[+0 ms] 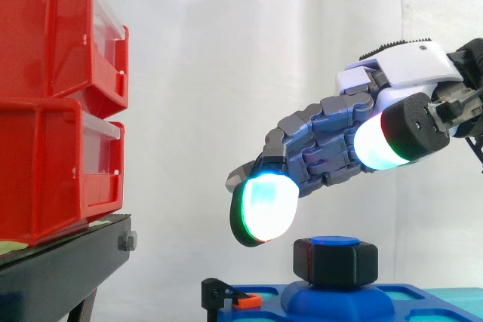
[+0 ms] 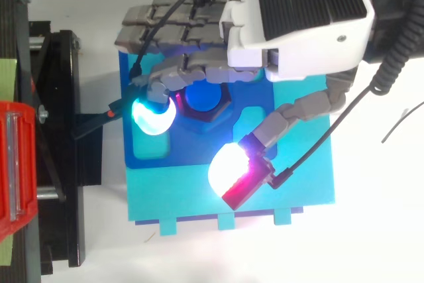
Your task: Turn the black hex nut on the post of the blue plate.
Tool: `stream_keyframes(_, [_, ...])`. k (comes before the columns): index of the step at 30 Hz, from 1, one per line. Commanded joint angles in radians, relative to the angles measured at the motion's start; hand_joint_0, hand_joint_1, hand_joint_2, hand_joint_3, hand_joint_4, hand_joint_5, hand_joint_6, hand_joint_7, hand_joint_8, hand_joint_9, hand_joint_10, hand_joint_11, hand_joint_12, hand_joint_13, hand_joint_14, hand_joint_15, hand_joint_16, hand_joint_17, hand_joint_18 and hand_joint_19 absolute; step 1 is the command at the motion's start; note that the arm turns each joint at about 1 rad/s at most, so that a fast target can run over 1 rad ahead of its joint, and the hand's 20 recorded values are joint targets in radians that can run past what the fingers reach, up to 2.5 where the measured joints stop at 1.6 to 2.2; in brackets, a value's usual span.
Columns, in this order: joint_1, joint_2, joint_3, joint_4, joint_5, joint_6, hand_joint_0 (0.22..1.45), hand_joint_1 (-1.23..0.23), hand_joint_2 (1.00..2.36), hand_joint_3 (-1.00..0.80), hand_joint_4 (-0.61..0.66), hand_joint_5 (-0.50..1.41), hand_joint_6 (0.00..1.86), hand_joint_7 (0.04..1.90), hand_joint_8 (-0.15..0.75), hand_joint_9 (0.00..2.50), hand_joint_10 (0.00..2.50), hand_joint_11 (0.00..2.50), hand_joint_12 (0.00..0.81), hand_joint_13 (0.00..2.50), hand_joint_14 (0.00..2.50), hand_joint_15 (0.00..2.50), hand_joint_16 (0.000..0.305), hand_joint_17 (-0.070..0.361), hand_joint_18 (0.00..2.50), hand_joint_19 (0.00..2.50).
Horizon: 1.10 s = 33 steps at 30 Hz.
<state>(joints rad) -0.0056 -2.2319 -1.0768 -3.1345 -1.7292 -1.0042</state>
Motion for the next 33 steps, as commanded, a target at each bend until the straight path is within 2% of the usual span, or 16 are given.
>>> stream_keyframes(1, [0.003,0.0,0.0,0.004,0.007,-0.004,0.43,-0.46,1.0,-0.5,0.18,-0.24,0.5,0.87,0.231,0.0,0.0,0.0,0.344,0.0,0.0,0.0,0.045,0.101,0.0,0.0])
stream_keyframes(7, [0.004,-0.045,0.008,0.036,0.002,0.021,0.43,-0.46,1.0,-0.5,0.18,-0.24,0.5,0.87,0.231,0.0,0.0,0.0,0.343,0.0,0.0,0.0,0.045,0.101,0.0,0.0])
stream_keyframes(10, [0.001,-0.043,0.014,0.031,-0.004,0.044,0.43,-0.46,1.0,-0.5,0.18,-0.24,0.5,0.87,0.231,0.0,0.0,0.0,0.343,0.0,0.0,0.0,0.045,0.101,0.0,0.0])
stream_keyframes(14, [-0.007,-0.045,0.028,0.007,-0.01,0.033,0.43,-0.46,1.0,-0.5,0.18,-0.24,0.5,0.87,0.232,0.0,0.0,0.0,0.342,0.0,0.0,0.0,0.045,0.101,0.0,0.0])
stream_keyframes(24, [-0.014,-0.045,0.02,-0.001,-0.024,0.032,0.43,-0.45,1.0,-0.5,0.18,-0.24,0.5,0.87,0.232,0.0,0.0,0.0,0.343,0.0,0.0,0.0,0.045,0.101,0.0,0.0])
stream_keyframes(33, [-0.034,-0.045,0.02,-0.006,-0.052,0.018,0.43,-0.45,1.0,-0.5,0.18,-0.24,0.5,0.87,0.231,0.0,0.0,0.0,0.344,0.0,0.0,0.0,0.045,0.101,0.0,0.0])
